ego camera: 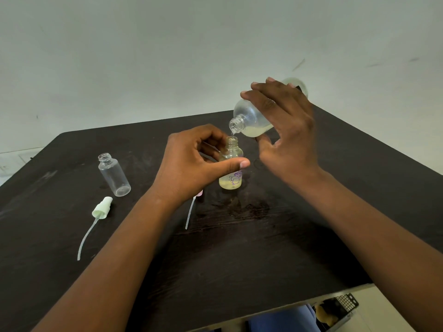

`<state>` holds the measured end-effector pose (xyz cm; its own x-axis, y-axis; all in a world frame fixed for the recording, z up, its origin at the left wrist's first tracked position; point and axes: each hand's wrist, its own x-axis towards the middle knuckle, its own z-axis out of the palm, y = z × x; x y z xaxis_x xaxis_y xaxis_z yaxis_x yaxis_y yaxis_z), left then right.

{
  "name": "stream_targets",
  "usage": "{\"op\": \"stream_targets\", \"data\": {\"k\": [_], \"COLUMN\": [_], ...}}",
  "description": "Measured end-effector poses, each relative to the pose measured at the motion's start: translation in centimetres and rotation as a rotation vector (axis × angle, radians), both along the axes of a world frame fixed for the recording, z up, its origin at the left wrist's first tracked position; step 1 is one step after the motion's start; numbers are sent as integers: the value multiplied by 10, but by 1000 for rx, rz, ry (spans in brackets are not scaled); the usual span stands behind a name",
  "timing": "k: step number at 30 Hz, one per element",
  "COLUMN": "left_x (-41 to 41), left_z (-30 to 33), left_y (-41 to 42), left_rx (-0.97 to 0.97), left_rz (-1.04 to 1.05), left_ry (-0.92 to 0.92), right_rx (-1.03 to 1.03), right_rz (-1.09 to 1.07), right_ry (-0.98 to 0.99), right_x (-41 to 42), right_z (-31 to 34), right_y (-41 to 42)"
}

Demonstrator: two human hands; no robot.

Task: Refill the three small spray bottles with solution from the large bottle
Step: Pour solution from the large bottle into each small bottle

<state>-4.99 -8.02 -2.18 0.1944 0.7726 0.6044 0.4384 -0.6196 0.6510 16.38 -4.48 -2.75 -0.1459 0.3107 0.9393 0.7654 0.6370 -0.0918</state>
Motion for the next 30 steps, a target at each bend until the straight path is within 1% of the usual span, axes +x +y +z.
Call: {"op": "stream_targets", "data": {"k": [30], "left_x": [0], "left_z": [0], "left_y": [0], "left_rx": [-6], "left_rz": [-13], "left_ry": [-8], "right_rx": [-12], "right_rz": [3], "right_ry": [8], "right_x": [0], "right_z": [1], "right_y": [-1]}}
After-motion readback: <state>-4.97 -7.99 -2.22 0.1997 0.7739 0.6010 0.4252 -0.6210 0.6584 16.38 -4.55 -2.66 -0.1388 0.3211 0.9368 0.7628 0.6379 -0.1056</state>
